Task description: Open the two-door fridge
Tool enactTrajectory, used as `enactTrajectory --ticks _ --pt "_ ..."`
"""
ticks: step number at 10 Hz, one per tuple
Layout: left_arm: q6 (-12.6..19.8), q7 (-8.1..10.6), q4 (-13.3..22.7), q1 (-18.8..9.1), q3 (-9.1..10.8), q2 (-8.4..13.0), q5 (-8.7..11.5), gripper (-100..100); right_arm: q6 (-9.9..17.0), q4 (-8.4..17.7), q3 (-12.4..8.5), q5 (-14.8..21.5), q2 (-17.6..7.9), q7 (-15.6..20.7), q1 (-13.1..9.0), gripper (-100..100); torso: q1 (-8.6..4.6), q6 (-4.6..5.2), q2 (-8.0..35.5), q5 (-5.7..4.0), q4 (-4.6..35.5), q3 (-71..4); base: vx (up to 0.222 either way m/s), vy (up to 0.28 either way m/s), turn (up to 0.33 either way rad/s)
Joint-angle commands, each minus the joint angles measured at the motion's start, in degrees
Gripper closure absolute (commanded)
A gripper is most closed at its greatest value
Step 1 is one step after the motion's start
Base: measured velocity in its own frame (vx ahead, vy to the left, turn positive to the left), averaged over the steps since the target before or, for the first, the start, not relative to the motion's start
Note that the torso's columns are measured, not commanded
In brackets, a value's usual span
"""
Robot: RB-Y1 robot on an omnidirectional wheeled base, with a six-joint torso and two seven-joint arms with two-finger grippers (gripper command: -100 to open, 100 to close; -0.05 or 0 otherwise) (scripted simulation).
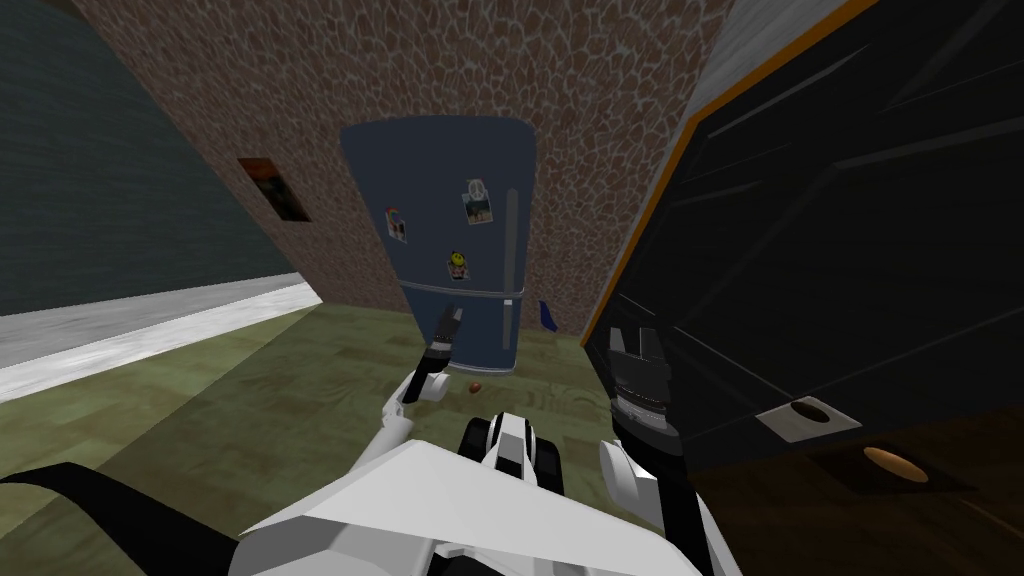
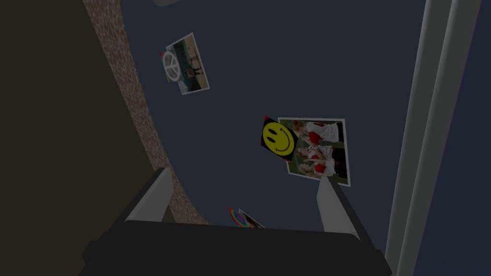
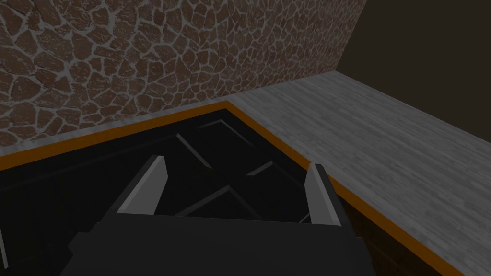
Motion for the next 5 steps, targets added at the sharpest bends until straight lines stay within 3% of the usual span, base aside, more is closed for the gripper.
enactTrajectory --ticks 1,5 --pt "-1.9 -1.98 3.5 -1.8 0.11 -0.4 0.6 -100 0.0 0.0 0.0 0.0 0.0 0.0 0.0 0 0.03 0.0 0.0 0.01 0.0 0.0 0.108 -0.094 -0.057" --pt "-4.9 -5.06 9.2 -4.6 0.27 -1.6 1.6 -100 0.0 0.0 0.0 0.0 0.0 0.0 0.0 0 0.04 -0.01 0.0 0.01 0.0 0.0 0.128 -0.088 -0.071"
